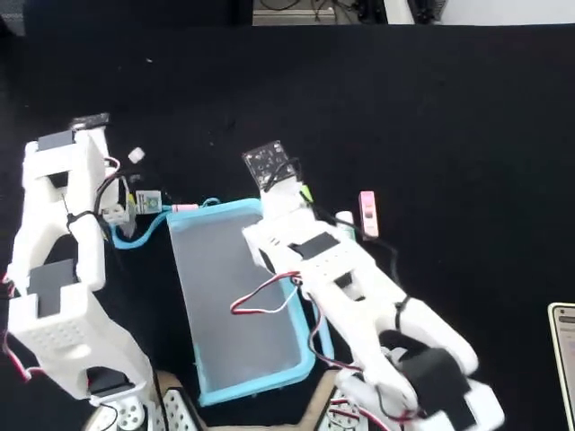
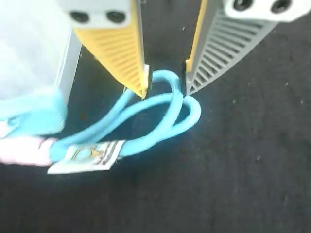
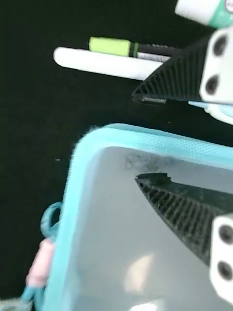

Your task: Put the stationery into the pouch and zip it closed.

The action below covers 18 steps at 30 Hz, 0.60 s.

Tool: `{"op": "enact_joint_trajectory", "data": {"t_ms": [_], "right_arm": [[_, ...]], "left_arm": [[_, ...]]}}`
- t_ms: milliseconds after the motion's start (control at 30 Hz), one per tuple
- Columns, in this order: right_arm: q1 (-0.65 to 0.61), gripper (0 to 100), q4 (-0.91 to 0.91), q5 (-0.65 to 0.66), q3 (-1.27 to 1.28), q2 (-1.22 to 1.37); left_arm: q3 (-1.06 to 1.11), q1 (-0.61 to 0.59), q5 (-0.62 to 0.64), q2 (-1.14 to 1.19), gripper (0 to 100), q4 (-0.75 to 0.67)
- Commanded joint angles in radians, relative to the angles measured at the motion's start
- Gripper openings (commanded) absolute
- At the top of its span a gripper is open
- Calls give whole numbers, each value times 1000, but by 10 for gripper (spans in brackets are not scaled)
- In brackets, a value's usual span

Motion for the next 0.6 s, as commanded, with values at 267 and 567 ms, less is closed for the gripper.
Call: {"op": "enact_joint_trajectory", "data": {"t_ms": [267,567], "right_arm": [[14,240,-23,18,-82,56],[17,240,-28,18,-82,56]], "left_arm": [[-136,-85,-34,140,174,-97],[-320,-58,18,285,20,-118]]}}
